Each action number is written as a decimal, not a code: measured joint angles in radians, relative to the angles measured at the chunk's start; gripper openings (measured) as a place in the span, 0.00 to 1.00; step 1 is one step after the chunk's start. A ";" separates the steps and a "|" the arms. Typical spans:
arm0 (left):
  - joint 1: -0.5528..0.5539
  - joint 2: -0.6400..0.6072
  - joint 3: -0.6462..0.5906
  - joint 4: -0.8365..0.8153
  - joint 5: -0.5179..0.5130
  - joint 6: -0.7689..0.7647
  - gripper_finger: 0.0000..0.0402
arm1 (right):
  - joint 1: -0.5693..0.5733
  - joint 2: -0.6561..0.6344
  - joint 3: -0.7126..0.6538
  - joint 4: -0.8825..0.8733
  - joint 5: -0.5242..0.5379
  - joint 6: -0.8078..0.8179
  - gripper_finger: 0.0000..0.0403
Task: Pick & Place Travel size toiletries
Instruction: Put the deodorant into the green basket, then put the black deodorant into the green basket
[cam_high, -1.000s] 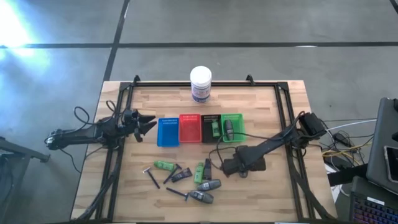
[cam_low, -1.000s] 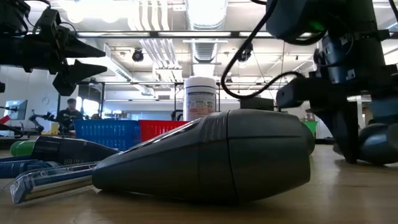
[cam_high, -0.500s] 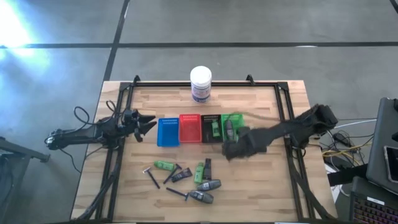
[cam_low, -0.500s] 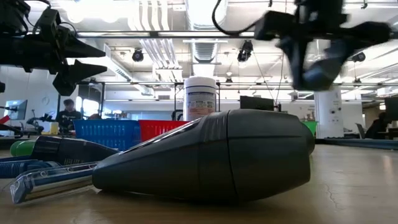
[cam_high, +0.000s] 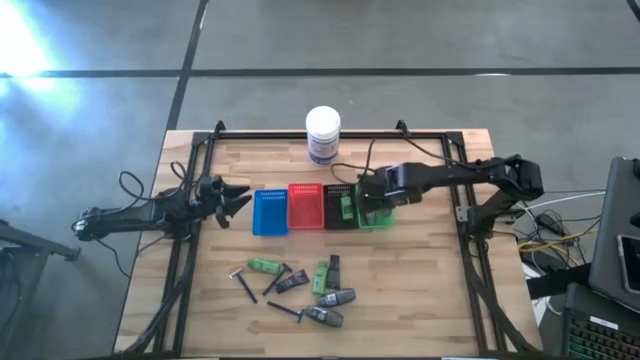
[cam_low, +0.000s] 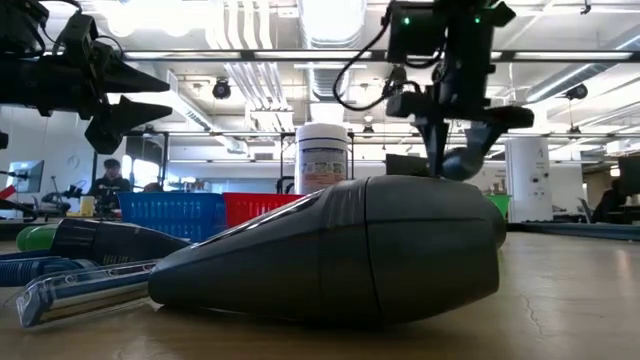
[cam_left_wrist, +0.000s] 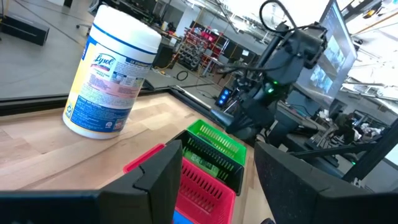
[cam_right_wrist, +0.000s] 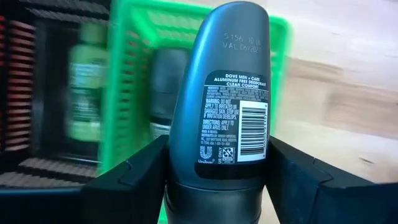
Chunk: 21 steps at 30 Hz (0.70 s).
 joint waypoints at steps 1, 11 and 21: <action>0.000 0.000 0.000 0.000 0.000 0.000 0.51 | -0.005 -0.001 -0.013 0.000 -0.004 0.000 0.55; 0.000 0.000 0.000 0.000 0.000 0.000 0.51 | -0.010 0.001 -0.120 0.111 -0.037 0.018 0.62; 0.000 0.000 0.000 0.000 0.000 0.000 0.51 | -0.002 0.001 -0.085 0.106 -0.013 -0.031 0.76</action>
